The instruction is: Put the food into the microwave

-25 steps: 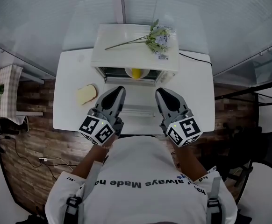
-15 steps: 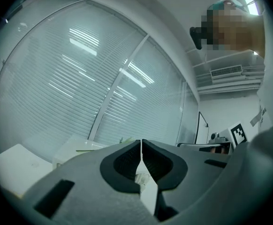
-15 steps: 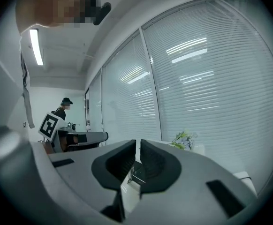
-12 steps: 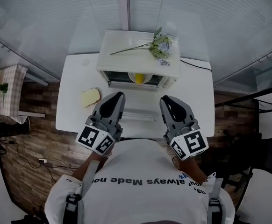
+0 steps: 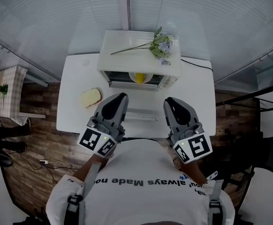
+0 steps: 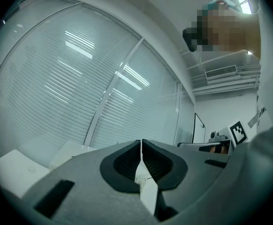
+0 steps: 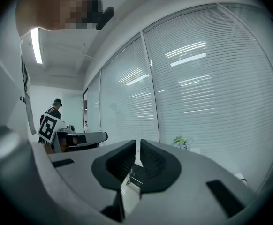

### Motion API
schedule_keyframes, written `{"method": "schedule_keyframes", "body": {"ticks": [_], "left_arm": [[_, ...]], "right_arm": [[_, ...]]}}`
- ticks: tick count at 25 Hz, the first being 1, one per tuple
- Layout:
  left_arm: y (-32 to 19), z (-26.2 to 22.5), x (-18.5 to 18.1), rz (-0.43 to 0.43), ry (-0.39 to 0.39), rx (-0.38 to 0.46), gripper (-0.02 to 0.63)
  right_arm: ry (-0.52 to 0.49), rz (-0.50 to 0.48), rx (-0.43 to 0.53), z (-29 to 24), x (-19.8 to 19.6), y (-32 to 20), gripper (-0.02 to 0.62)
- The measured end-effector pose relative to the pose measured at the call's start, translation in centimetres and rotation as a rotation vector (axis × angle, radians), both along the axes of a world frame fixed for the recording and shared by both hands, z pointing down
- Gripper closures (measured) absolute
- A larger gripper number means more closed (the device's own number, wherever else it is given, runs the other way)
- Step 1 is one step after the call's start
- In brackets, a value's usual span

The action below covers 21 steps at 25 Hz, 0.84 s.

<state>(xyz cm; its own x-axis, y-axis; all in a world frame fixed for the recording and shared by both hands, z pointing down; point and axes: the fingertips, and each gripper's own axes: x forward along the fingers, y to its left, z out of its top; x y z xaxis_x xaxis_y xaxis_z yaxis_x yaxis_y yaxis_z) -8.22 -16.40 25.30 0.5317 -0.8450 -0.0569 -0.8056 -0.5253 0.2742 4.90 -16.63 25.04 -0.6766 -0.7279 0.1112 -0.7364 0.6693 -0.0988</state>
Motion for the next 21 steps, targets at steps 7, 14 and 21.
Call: {"method": "schedule_keyframes", "body": {"ticks": [7, 14, 21], "left_arm": [[-0.06, -0.08, -0.15, -0.002, -0.001, 0.001, 0.589], [-0.2, 0.2, -0.33, -0.002, 0.003, -0.008, 0.589], [-0.14, 0.14, -0.27, 0.0, 0.01, -0.007, 0.589]], "right_arm": [[0.004, 0.01, 0.004, -0.19, 0.07, 0.08, 0.563], [-0.003, 0.007, 0.001, -0.08, -0.14, -0.06, 0.563], [-0.006, 0.006, 0.007, -0.38, -0.19, -0.02, 0.563]]}}
